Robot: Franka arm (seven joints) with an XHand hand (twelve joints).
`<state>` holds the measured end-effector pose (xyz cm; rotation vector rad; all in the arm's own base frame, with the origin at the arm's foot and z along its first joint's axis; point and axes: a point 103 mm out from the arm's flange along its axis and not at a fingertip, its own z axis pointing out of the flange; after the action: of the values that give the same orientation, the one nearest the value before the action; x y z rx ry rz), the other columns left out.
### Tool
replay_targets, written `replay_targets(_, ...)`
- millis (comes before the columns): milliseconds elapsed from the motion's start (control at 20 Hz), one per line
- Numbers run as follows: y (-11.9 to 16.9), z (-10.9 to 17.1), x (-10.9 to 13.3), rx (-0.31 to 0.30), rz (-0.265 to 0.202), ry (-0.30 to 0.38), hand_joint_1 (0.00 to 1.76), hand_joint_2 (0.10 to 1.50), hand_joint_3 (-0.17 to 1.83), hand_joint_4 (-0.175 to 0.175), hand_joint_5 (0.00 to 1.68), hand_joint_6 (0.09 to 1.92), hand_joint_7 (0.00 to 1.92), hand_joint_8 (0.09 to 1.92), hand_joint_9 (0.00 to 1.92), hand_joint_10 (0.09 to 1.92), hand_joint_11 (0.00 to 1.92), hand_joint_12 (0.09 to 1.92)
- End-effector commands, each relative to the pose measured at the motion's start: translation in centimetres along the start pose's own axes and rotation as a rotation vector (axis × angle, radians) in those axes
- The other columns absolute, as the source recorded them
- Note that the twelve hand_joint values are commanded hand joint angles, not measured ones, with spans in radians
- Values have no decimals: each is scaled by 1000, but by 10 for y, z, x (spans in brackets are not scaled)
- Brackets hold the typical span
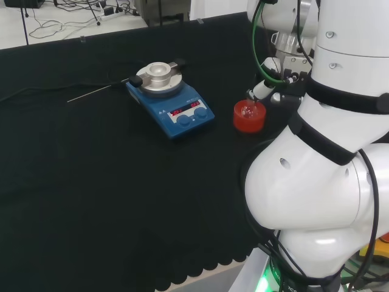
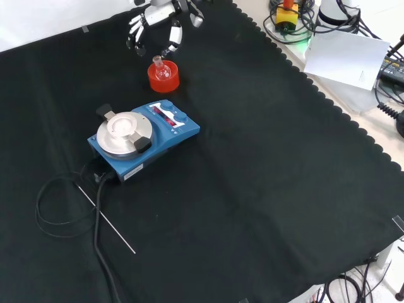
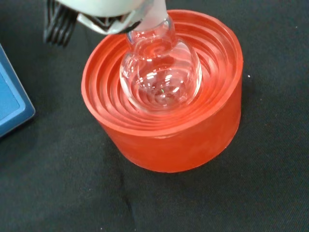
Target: Pick up the round-bottom flask.
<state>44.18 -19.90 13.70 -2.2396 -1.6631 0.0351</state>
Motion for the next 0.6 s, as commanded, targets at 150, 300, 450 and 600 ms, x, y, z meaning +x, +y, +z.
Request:
replay_targets(150,0,6,-2,9,-3,-7,926,614,730,-50,659,641,242,638,455,661,90,1434)
replay_targets(300,0,9,-2,-2,-3,-19,928,612,730,-52,670,650,247,640,459,659,91,1433)
replay_targets(450,4,10,0,9,-6,-31,944,606,729,-54,692,672,255,641,467,656,106,1425)
replay_targets(600,7,11,2,12,-10,-32,954,603,729,-55,711,694,257,641,473,651,124,1415)
